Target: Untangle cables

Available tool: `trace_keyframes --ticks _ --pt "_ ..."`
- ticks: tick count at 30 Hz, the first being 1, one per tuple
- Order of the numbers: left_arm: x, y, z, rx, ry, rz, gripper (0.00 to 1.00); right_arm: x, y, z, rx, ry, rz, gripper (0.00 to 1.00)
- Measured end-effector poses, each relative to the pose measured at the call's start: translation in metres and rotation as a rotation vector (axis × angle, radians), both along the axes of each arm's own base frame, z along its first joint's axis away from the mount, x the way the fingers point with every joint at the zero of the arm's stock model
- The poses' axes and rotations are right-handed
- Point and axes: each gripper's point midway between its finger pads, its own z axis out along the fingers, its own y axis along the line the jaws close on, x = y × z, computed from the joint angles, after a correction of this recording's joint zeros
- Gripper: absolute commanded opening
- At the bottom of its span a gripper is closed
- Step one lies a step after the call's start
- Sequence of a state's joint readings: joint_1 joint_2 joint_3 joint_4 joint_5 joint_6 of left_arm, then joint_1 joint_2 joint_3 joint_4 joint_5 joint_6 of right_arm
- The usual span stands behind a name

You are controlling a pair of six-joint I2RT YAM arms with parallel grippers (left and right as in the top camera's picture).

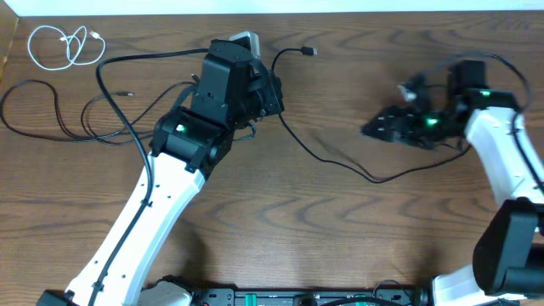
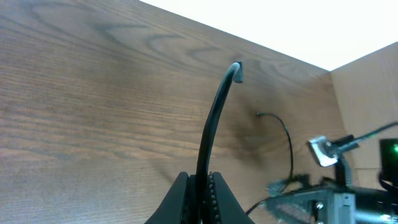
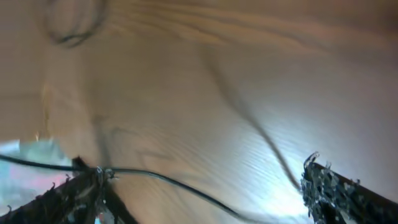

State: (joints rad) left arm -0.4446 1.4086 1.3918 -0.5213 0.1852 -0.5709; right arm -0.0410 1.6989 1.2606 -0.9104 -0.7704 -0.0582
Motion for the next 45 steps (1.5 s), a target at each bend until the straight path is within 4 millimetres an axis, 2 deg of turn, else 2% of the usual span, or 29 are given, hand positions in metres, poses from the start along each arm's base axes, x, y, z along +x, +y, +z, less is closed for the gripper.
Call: trace_keyframes --ticks 4,7,14,17,21,25,30,31,34,35,38,42,44,45 --pt "-0.004 0.004 0.013 -0.016 -0.028 0.004 0.07 -0.002 0.044 0.010 0.042 -0.130 0.179 0.99" --pt "-0.002 0.022 0.026 -0.032 -0.060 0.044 0.07 -0.013 0.065 0.011 0.039 -0.184 0.293 0.99" --pt "0.007 0.086 0.054 -0.107 -0.102 0.192 0.07 -0.025 0.083 -0.004 -0.091 -0.283 0.473 0.99" --pt "0.006 0.097 0.059 -0.138 -0.102 0.204 0.07 -0.030 0.090 -0.008 -0.131 -0.325 0.546 0.99" --pt "0.004 0.103 0.058 -0.190 -0.069 0.215 0.07 -0.038 0.104 -0.010 -0.154 -0.390 0.654 0.89" --pt "0.003 0.100 0.063 -0.256 -0.051 0.196 0.08 -0.039 0.119 -0.008 -0.162 -0.468 0.726 0.80" --pt "0.000 0.091 0.068 -0.315 -0.034 0.162 0.07 -0.040 0.135 -0.007 -0.175 -0.535 0.778 0.81" --pt "0.000 0.091 0.068 -0.321 -0.031 0.160 0.07 -0.040 0.136 -0.007 -0.181 -0.539 0.785 0.78" --pt "0.000 0.090 0.070 -0.341 -0.029 0.161 0.07 -0.039 0.138 -0.008 -0.196 -0.549 0.785 0.59" --pt "0.000 0.090 0.071 -0.348 -0.027 0.162 0.07 -0.038 0.137 -0.008 -0.202 -0.551 0.783 0.56" --pt "0.002 0.095 0.071 -0.366 -0.019 0.182 0.07 -0.039 0.134 -0.014 -0.215 -0.539 0.781 0.52" --pt "0.004 0.104 0.072 -0.382 -0.013 0.213 0.07 -0.042 0.132 -0.021 -0.223 -0.519 0.779 0.54" --pt "0.004 0.105 0.072 -0.391 -0.008 0.223 0.07 -0.041 0.132 -0.022 -0.225 -0.524 0.776 0.49" --pt "0.004 0.106 0.072 -0.396 -0.005 0.228 0.07 -0.041 0.132 -0.023 -0.225 -0.525 0.774 0.43"
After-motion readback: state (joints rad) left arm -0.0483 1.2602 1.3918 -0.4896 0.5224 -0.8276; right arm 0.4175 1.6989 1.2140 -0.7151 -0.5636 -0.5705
